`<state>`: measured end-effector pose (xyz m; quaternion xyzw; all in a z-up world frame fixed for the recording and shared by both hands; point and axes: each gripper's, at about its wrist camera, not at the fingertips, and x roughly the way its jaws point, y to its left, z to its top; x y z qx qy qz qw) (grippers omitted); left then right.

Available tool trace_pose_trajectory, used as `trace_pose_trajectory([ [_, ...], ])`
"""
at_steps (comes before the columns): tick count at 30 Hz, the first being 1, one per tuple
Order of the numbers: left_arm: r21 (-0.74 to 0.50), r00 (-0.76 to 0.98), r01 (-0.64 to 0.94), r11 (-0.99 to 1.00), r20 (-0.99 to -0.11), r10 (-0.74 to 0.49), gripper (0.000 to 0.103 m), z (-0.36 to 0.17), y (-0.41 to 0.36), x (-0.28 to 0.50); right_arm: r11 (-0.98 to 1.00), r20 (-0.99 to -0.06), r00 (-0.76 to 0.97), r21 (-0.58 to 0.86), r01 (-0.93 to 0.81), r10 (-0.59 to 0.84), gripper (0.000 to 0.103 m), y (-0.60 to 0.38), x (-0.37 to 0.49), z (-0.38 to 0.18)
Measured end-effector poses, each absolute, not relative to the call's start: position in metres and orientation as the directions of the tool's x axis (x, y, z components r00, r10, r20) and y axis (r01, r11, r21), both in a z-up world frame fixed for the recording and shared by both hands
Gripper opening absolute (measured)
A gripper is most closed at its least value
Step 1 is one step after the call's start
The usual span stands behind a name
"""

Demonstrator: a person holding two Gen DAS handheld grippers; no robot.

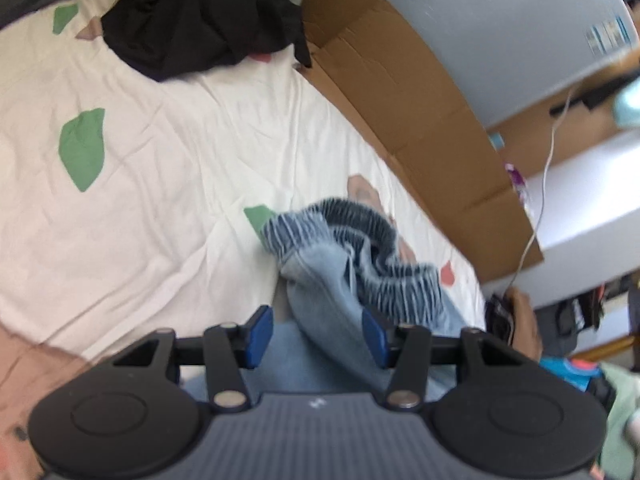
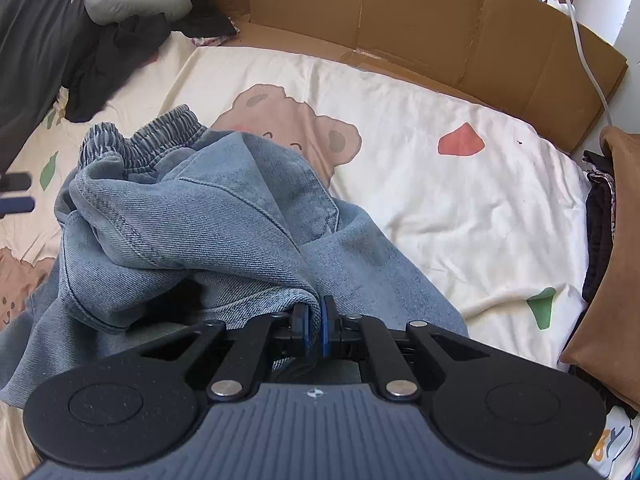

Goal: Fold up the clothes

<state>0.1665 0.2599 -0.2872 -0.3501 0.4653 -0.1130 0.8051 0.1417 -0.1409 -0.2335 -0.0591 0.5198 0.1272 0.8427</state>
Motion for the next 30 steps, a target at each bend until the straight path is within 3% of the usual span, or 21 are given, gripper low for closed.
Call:
trace_pose_trajectory([
  [10,-0.781,0.547,-0.325,0.533,-0.615,-0.567,0.052,-0.352,0.268,0.205,0.962,-0.894,0.418,0.045,-0.269,0.159,0.004,-0.143,0.142,-0.238],
  [15,-0.838,0.561,-0.358,0.413,-0.546,-0.622,0.051,-0.377,0.264,0.208,0.961,-0.895,0.415,0.050,-0.273,0.164,0.004,-0.144,0.144,-0.238],
  [18,-0.845,0.582,-0.362,0.394,-0.535,-0.613,0.043,-0.382,0.263,0.206,0.961,-0.894,0.413,0.061,-0.268,0.172,0.005,-0.146,0.144,-0.238],
  [20,-0.848,0.594,-0.352,0.396,-0.529,-0.606,0.030,-0.380,0.262,0.202,0.962,-0.894,0.404,0.094,-0.256,0.195,0.005,-0.148,0.143,-0.237],
  [24,-0.855,0.610,-0.330,0.401,-0.517,-0.600,0.014,-0.373,0.267,0.194,0.956,-0.895,0.374,0.154,-0.250,0.242,0.015,-0.153,0.137,-0.226],
  [30,-0.860,0.629,-0.282,0.425,-0.501,-0.595,0.012,-0.356,0.264,0.184,0.932,-0.877,0.377,0.183,-0.311,0.298,0.018,-0.148,0.120,-0.194],
])
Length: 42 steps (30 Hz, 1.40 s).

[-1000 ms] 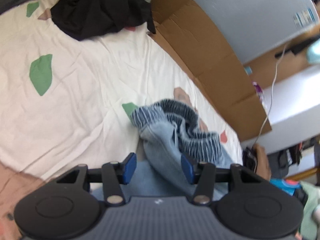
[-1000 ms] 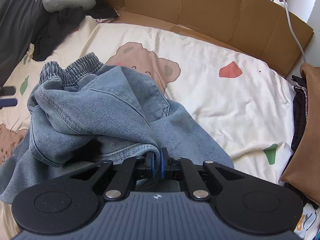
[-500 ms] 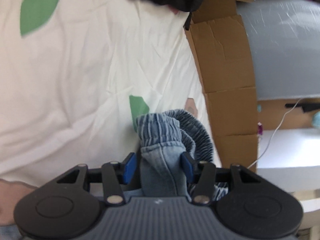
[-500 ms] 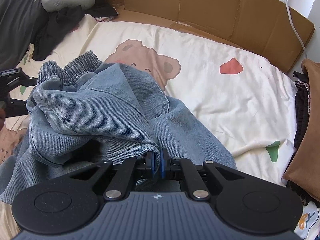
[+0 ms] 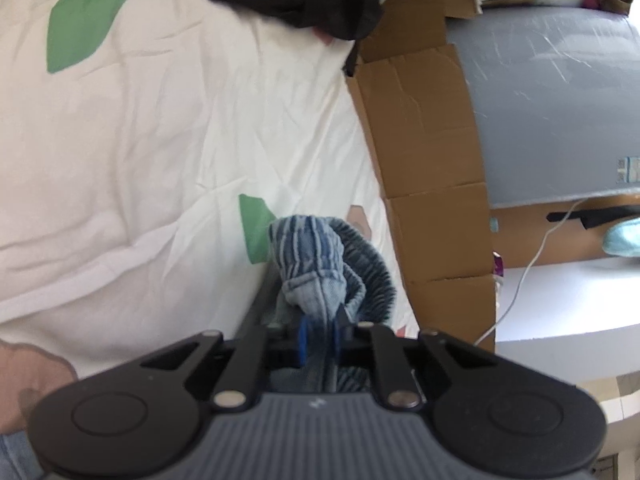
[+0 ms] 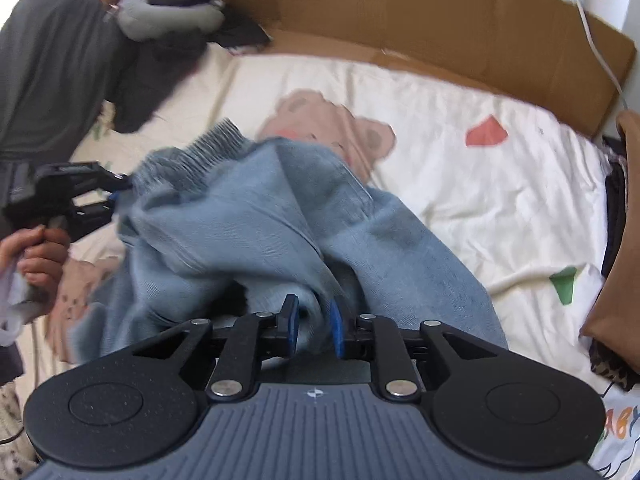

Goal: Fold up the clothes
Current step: 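Grasp the jeans waistband with the left gripper while the right gripper releases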

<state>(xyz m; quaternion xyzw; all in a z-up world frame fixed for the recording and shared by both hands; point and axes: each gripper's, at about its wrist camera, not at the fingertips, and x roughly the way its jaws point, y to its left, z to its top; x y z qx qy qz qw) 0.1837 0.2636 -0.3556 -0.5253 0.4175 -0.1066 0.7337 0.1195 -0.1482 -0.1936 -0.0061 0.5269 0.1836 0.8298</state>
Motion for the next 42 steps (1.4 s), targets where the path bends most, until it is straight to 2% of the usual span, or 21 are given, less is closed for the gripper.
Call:
trace_pose_trajectory([
  [4,-0.864,0.638,-0.270,0.424,-0.491,-0.594,0.012,-0.351,0.260,0.172,0.905,-0.849,0.394,0.202,-0.374,0.352,0.020,-0.135,0.113,-0.170],
  [6,-0.866,0.640,-0.266,0.424,-0.487,-0.594,0.012,-0.350,0.260,0.169,0.876,-0.844,0.390,0.176,-0.449,0.369,0.040,-0.117,0.110,-0.164],
  [7,-0.865,0.640,-0.263,0.427,-0.487,-0.594,0.012,-0.349,0.261,0.168,0.861,-0.844,0.389,0.155,-0.485,0.370,0.042,-0.107,0.108,-0.162],
  [15,-0.871,0.648,-0.238,0.429,-0.472,-0.598,0.011,-0.341,0.264,0.155,0.780,-0.858,0.348,0.092,-0.618,0.377,0.042,-0.037,0.120,-0.180],
  [20,-0.877,0.656,-0.218,0.429,-0.457,-0.601,0.011,-0.335,0.262,0.150,0.751,-0.876,0.358,0.007,-0.660,0.323,0.042,0.004,0.120,-0.198],
  [27,-0.877,0.672,-0.189,0.442,-0.444,-0.593,0.011,-0.319,0.257,0.138,0.726,-0.883,0.373,-0.057,-0.685,0.284,0.042,0.028,0.118,-0.208],
  [33,-0.878,0.686,-0.182,0.442,-0.436,-0.582,0.011,-0.308,0.253,0.124,0.700,-0.858,0.454,-0.172,-0.694,0.240,0.042,0.041,0.101,-0.213],
  [42,-0.871,0.685,-0.198,0.449,-0.451,-0.572,0.011,-0.315,0.251,0.116,0.626,-0.890,0.426,-0.239,-0.743,0.166,0.042,0.060,0.094,-0.233],
])
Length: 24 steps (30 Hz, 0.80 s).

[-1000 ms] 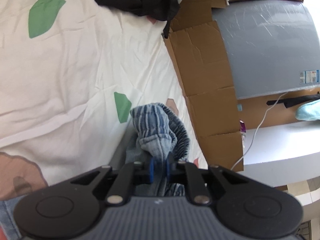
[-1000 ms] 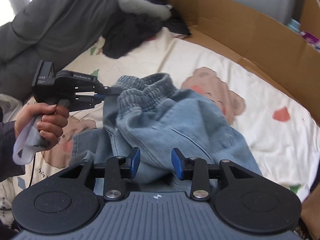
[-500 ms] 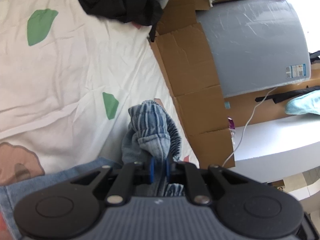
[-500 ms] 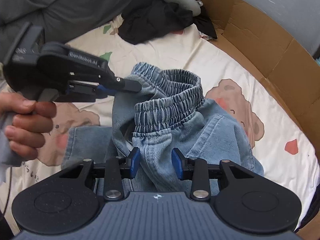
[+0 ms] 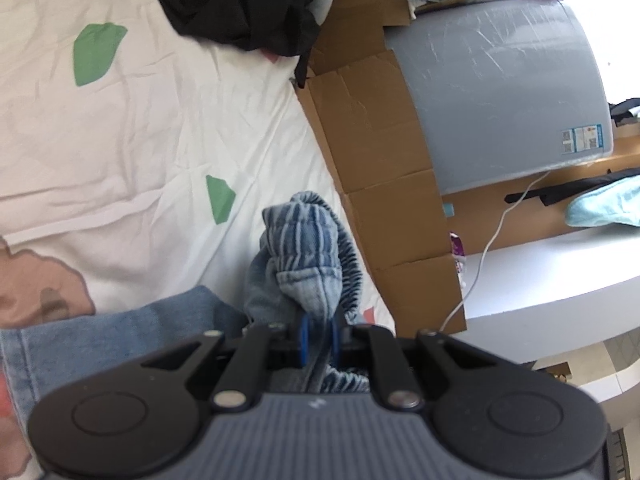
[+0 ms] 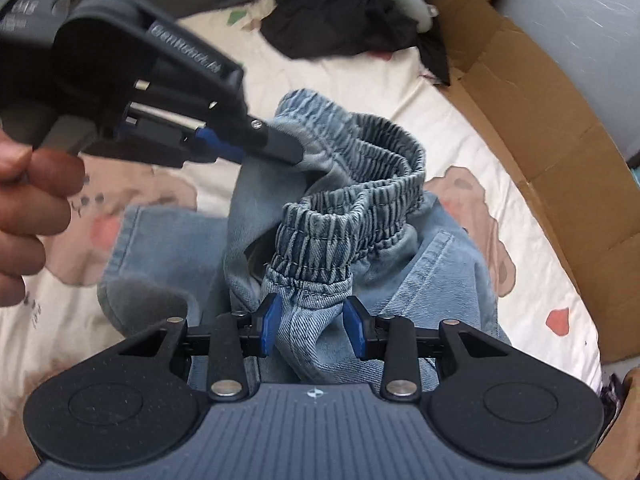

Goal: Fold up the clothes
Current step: 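Grasp the jeans waistband with the left gripper while the right gripper releases, then grasp the waistband with the right gripper beside the left gripper and lift the jeans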

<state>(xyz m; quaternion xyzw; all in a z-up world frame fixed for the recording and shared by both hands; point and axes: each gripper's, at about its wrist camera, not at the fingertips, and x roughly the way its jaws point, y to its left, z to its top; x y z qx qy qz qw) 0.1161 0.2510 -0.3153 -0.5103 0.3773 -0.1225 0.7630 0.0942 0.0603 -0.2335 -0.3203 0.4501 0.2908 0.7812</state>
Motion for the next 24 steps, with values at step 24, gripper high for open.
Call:
trace_pose_trajectory([
  [24,-0.845,0.728,-0.228,0.484,-0.478,-0.492,0.007,-0.250,0.302,0.027,0.707,-0.802,0.520,-0.182,-0.683,0.296,0.010,-0.025,0.138,-0.085],
])
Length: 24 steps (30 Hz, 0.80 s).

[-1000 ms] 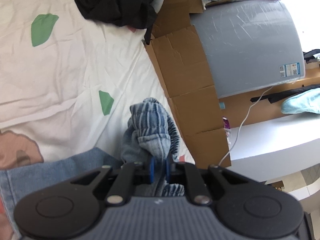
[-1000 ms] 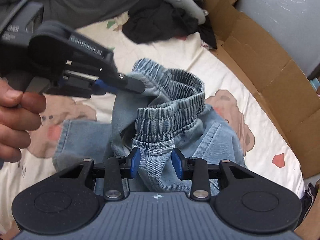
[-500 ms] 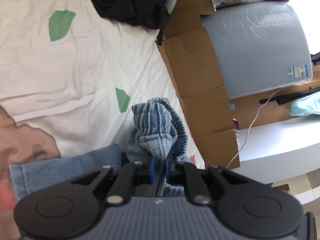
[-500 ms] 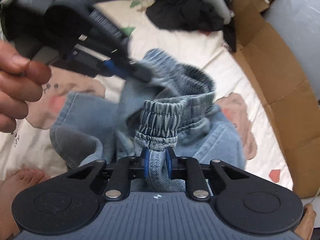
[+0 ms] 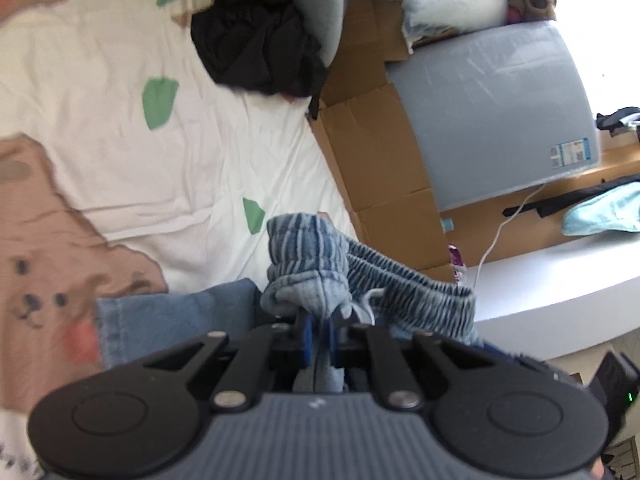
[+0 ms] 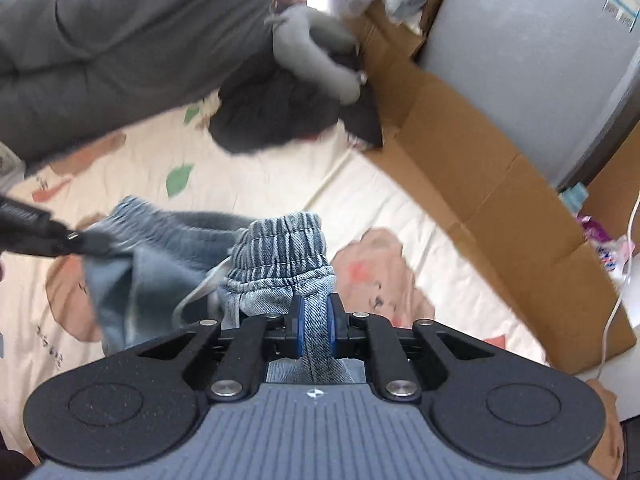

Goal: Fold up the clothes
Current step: 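Grasp the waistband with the right gripper beside the left gripper and lift the jeans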

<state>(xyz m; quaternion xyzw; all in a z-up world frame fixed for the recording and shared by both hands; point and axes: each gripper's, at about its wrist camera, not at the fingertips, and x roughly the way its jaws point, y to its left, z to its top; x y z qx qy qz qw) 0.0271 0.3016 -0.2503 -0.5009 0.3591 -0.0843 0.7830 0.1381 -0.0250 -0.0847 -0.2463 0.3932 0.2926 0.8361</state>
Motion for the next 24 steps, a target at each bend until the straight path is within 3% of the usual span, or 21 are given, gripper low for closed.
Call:
trace_pose_trajectory([
  [7,-0.812,0.775,-0.231,0.536,-0.487,-0.404,0.007,-0.181,0.344,-0.034,0.678,-0.760,0.517,-0.140,-0.722,0.393,0.010,-0.013,0.146,-0.038],
  [14,-0.759,0.794,-0.289,0.583,-0.531,-0.297,0.006,-0.142,0.389,-0.074,0.593,-0.733,0.476,-0.124,-0.795,0.486,0.009,0.051,0.167,-0.031],
  [19,-0.716,0.781,-0.351,0.603,-0.579,-0.233,0.006,-0.146,0.412,-0.079,0.521,-0.739,0.426,-0.118,-0.845,0.522,0.009,0.110,0.185,-0.049],
  [24,-0.672,0.725,-0.448,0.589,-0.659,-0.201,0.006,-0.195,0.425,-0.064,0.494,-0.788,0.360,-0.083,-0.866,0.499,0.009,0.151,0.212,-0.101],
])
